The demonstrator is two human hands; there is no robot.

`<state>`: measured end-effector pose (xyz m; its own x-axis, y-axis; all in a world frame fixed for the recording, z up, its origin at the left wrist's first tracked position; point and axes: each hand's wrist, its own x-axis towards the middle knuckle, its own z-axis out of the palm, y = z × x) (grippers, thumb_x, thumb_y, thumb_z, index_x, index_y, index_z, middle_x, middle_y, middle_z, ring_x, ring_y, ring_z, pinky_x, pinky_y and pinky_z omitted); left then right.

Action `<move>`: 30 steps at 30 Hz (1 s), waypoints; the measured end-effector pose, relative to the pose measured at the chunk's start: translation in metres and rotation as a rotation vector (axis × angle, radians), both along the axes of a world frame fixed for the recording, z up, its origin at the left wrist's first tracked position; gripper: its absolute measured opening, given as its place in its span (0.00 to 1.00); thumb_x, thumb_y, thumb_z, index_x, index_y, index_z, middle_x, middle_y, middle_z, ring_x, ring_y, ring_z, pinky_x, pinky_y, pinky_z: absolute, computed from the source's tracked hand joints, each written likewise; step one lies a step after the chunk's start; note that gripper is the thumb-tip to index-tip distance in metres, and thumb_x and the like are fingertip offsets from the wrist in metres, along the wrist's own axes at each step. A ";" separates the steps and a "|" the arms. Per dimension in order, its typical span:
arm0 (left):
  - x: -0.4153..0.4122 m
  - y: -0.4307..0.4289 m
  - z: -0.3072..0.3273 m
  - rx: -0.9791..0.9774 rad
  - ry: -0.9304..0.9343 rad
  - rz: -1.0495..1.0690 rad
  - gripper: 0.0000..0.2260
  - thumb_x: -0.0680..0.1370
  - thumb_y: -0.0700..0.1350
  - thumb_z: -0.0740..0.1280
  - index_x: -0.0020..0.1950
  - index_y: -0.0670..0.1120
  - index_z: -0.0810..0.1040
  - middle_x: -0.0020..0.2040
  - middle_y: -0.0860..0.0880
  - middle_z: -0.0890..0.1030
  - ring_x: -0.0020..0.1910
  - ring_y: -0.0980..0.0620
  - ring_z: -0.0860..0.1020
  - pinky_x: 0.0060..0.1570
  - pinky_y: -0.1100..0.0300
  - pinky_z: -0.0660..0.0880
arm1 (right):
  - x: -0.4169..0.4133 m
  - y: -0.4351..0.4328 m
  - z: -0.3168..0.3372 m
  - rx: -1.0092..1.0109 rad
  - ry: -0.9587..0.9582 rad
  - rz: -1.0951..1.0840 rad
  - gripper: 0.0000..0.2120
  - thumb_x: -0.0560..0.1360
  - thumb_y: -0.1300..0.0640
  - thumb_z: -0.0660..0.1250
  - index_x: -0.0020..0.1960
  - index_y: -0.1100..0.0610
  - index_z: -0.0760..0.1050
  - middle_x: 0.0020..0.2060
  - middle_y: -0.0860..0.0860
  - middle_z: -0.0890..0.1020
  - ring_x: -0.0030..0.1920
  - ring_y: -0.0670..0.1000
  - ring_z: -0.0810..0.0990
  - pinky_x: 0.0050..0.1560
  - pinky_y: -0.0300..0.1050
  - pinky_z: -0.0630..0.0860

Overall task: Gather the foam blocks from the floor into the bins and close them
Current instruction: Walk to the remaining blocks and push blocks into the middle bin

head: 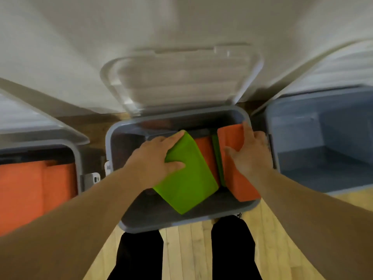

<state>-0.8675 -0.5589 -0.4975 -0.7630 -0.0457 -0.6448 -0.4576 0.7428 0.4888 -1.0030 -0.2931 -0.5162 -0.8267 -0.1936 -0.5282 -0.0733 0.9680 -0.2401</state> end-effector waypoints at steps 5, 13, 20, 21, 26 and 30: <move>-0.029 0.013 -0.067 0.044 -0.037 -0.060 0.41 0.75 0.67 0.70 0.78 0.73 0.46 0.79 0.50 0.66 0.73 0.44 0.70 0.69 0.43 0.72 | 0.014 0.027 -0.053 0.085 -0.045 0.134 0.46 0.76 0.31 0.65 0.82 0.43 0.42 0.73 0.60 0.64 0.71 0.65 0.68 0.66 0.66 0.71; -0.062 0.044 -0.101 0.079 -0.127 -0.143 0.38 0.78 0.63 0.70 0.80 0.72 0.48 0.74 0.49 0.67 0.65 0.45 0.74 0.64 0.48 0.75 | 0.011 0.043 -0.055 -0.026 -0.037 0.247 0.43 0.77 0.32 0.64 0.81 0.39 0.43 0.80 0.51 0.49 0.78 0.63 0.56 0.72 0.68 0.65; -0.098 0.062 -0.125 -0.069 -0.089 -0.206 0.34 0.79 0.63 0.68 0.81 0.66 0.55 0.77 0.48 0.67 0.73 0.42 0.70 0.70 0.45 0.70 | 0.003 0.050 -0.063 -0.148 0.028 0.282 0.37 0.78 0.39 0.67 0.81 0.43 0.53 0.78 0.49 0.53 0.74 0.60 0.63 0.67 0.59 0.70; -0.099 0.068 -0.129 -0.120 -0.086 -0.227 0.34 0.79 0.63 0.66 0.82 0.66 0.55 0.78 0.49 0.67 0.75 0.41 0.68 0.72 0.42 0.68 | 0.003 0.050 -0.064 -0.160 0.047 0.278 0.37 0.78 0.39 0.67 0.81 0.44 0.55 0.78 0.50 0.54 0.74 0.59 0.63 0.66 0.58 0.70; -0.086 0.097 -0.149 -0.235 -0.132 -0.161 0.33 0.82 0.65 0.59 0.82 0.67 0.45 0.81 0.44 0.60 0.78 0.37 0.61 0.73 0.38 0.62 | 0.011 0.057 -0.071 -0.146 0.073 0.271 0.35 0.79 0.38 0.65 0.81 0.43 0.56 0.79 0.50 0.52 0.76 0.59 0.60 0.68 0.58 0.68; -0.075 0.105 -0.148 -0.274 -0.193 -0.094 0.37 0.81 0.68 0.56 0.81 0.65 0.35 0.85 0.46 0.47 0.82 0.37 0.50 0.77 0.35 0.52 | 0.012 0.054 -0.069 -0.131 0.018 0.282 0.36 0.80 0.38 0.64 0.81 0.40 0.51 0.80 0.48 0.49 0.77 0.58 0.58 0.69 0.62 0.69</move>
<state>-0.9422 -0.4535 -0.6457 -0.6374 -0.1723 -0.7510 -0.4456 0.8776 0.1769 -0.9915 -0.2386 -0.5853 -0.7400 -0.4819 -0.4693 -0.3396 0.8699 -0.3577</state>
